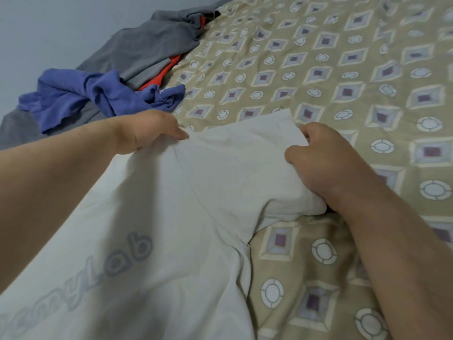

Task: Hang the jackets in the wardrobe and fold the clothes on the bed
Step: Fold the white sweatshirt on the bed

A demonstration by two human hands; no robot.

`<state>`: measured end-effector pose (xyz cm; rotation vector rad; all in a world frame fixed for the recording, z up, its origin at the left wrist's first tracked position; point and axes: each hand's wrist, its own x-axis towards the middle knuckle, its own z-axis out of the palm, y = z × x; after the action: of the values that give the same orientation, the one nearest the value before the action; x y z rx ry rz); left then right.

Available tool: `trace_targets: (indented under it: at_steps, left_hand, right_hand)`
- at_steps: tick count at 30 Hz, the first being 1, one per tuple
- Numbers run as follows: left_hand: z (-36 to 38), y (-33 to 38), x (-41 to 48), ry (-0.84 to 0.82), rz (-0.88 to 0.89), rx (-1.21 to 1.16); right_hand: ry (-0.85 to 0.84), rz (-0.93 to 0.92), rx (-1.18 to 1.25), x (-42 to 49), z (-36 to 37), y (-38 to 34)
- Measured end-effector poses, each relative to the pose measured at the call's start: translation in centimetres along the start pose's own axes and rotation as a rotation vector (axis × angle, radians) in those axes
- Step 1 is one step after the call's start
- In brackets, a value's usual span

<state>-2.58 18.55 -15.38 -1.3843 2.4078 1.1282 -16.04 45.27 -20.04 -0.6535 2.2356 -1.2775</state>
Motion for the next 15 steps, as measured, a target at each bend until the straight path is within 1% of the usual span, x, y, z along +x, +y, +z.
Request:
trace_targets:
  at_steps: [2, 3, 4, 6, 7, 8, 10, 12, 13, 15]
  left_hand:
    - [0.1, 0.1, 0.5, 0.121, 0.075, 0.004]
    - [0.6, 0.1, 0.7, 0.201, 0.125, 0.047]
    - [1.4, -0.2, 0.7, 0.284, 0.185, 0.142]
    - [3.6, -1.4, 1.1, 0.450, 0.320, 0.420]
    - [4.8, -2.0, 1.2, 0.529, 0.379, 0.515]
    - [5.6, -2.6, 1.1, 0.604, 0.428, 0.552]
    - [6.1, -3.0, 1.0, 0.731, 0.527, 0.499]
    - [5.9, -2.8, 0.7, 0.820, 0.631, 0.370]
    - [5.7, -2.6, 0.8, 0.844, 0.659, 0.321]
    - [5.3, -2.3, 1.1, 0.867, 0.659, 0.300]
  right_hand:
    - [0.082, -0.028, 0.065, -0.1, -0.1, -0.2]
    - [0.113, -0.041, 0.074, -0.2, -0.2, -0.2]
    - [0.123, -0.045, 0.065, -0.2, -0.2, -0.2]
    - [0.084, -0.028, 0.009, -0.1, 0.0, 0.0]
    - [0.063, -0.018, -0.010, -0.1, 0.1, 0.1]
    - [0.054, -0.016, -0.004, -0.1, 0.2, 0.2]
    - [0.031, -0.050, 0.075, -0.3, 0.6, 0.2]
    - [-0.007, -0.128, 0.208, -0.6, 1.0, -0.1]
    - [-0.017, -0.164, 0.273, -0.7, 1.1, -0.2]
    - [0.021, -0.220, 0.386, -0.6, 1.1, -0.3]
